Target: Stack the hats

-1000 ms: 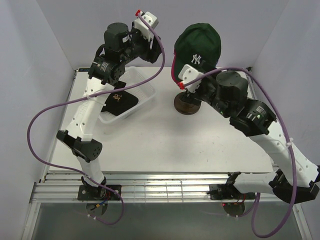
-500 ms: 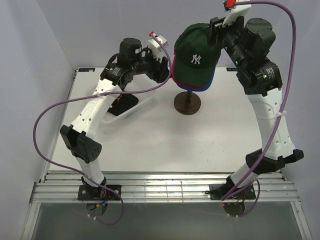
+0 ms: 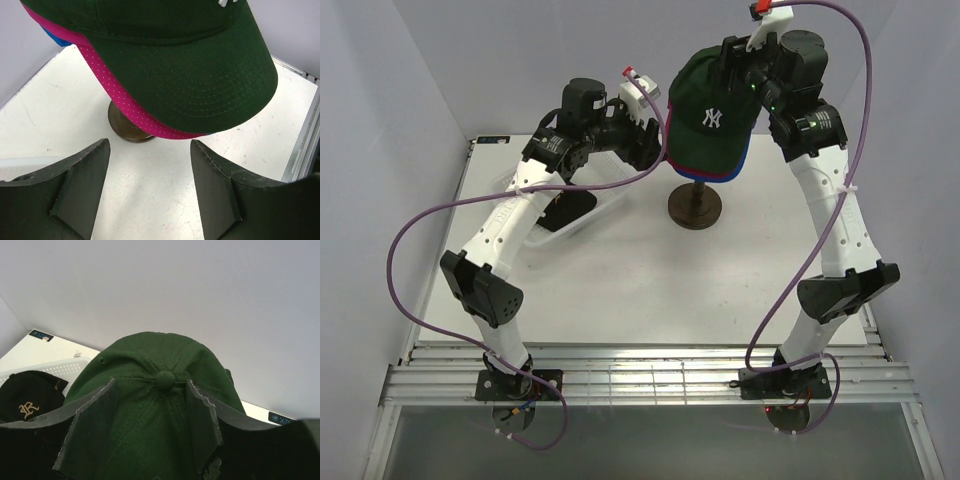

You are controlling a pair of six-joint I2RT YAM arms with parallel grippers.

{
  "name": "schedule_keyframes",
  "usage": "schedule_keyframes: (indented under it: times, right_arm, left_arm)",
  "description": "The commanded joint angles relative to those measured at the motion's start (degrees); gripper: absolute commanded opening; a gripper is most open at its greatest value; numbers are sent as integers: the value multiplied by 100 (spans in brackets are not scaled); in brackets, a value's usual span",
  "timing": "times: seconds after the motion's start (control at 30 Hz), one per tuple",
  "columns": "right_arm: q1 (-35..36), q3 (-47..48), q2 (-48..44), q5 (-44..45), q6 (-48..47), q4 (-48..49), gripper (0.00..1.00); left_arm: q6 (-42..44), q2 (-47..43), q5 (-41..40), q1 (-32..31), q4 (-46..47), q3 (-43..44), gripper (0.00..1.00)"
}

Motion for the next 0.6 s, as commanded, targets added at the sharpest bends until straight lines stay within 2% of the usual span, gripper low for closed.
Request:
schedule_keyframes:
  times: [0.0, 0.17, 0.3, 0.57]
  right_arm:
    - [-83, -32, 194, -47, 102, 168, 62]
    - [-83, -32, 440, -214, 163, -17, 62]
    - [-91, -313, 327, 179, 146, -104, 61]
    - [-109, -507, 203, 207, 102, -474, 60]
  left_arm:
    - [-15, -292, 119, -8, 3, 81, 76]
    - [38, -301, 22, -8, 12, 142, 76]
    - [38, -301, 40, -8, 12, 90, 76]
    - [29, -310, 84, -17, 20, 81, 76]
